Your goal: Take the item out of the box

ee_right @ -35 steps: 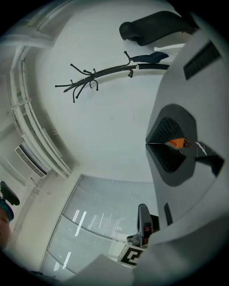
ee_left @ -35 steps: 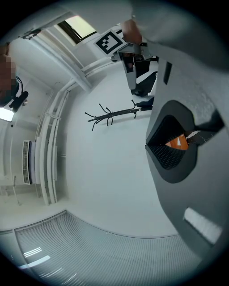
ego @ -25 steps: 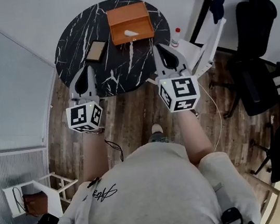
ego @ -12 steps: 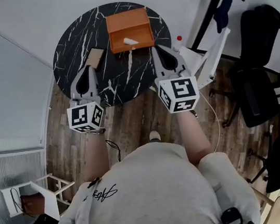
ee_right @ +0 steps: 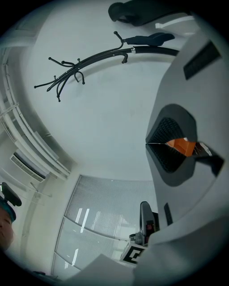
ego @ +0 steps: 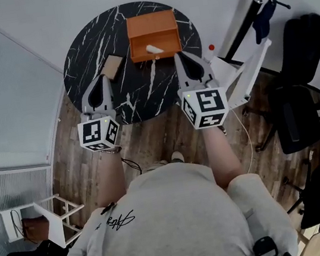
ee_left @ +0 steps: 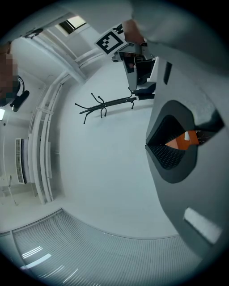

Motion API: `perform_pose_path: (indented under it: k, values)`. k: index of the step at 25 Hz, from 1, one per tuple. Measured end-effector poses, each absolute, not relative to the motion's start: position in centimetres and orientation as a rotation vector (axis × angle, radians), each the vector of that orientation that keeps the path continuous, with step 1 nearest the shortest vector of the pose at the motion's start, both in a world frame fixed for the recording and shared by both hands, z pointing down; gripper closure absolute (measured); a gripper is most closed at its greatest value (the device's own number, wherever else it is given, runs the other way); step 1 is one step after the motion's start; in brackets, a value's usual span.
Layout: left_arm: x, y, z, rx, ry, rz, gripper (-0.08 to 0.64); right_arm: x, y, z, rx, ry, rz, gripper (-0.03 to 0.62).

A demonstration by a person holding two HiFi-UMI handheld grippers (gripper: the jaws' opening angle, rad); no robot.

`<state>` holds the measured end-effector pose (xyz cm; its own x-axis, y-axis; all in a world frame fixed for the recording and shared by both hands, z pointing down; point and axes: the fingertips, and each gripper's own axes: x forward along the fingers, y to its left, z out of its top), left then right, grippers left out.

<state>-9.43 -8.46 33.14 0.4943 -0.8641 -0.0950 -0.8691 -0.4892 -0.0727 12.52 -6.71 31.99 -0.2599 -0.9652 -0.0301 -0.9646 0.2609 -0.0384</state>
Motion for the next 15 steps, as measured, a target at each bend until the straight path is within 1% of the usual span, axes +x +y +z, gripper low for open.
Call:
perform_pose_path:
  k: [15]
  values:
    - [-9.0, -8.53, 33.24, -2.62, 1.524, 0.075, 0.557, 12.72, -6.67, 32.6, -1.863, 2.467, -0.038, 0.581]
